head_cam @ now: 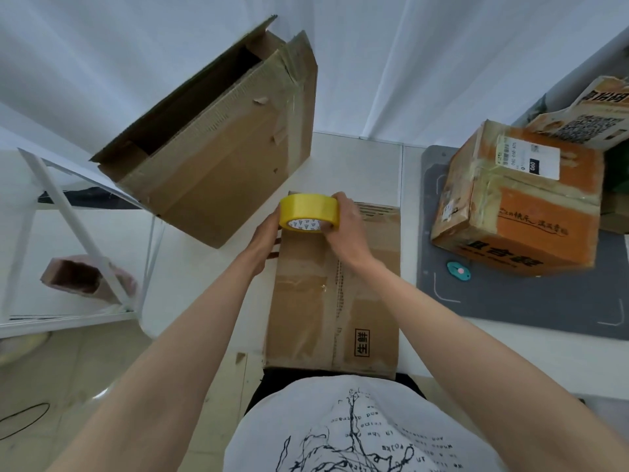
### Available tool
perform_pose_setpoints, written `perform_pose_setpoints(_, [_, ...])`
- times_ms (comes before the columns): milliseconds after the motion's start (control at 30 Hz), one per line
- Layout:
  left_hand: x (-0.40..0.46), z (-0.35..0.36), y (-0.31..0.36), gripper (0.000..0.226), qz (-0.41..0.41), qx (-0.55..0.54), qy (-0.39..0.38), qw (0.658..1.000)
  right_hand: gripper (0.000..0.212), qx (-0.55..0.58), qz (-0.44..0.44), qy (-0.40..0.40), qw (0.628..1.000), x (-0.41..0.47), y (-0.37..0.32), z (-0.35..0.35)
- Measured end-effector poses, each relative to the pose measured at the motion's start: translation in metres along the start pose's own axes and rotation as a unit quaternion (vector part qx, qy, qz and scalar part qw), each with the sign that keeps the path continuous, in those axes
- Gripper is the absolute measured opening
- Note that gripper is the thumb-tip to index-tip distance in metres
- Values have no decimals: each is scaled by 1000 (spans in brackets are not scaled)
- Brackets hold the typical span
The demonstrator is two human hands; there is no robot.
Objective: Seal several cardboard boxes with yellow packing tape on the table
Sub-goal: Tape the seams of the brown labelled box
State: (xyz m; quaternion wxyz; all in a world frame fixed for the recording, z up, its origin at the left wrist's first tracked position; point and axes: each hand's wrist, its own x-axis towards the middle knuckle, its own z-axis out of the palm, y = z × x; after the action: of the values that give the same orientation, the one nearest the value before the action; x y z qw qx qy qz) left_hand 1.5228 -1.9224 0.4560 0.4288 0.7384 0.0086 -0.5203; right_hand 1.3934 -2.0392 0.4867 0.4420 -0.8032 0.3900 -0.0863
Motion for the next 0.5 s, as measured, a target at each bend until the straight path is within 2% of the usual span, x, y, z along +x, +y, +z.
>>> perform_pose_setpoints(167, [13,1,14,38,-48,57,-18,997,37,11,-19,-19,1000,-4,4,-2])
perform_pose_setpoints(367, [23,8,12,27,6,94,49,994,32,8,-61,-6,998,-6,8,-5])
perform_pose_setpoints(433, [26,7,10,39,-4,88,49,995,32,-17,-73,3,997,-7,8,-10])
perform_pose_setpoints(500, [26,5,13,64,-25,76,49,996,35,-47,-69,37,996,-8,14,-25])
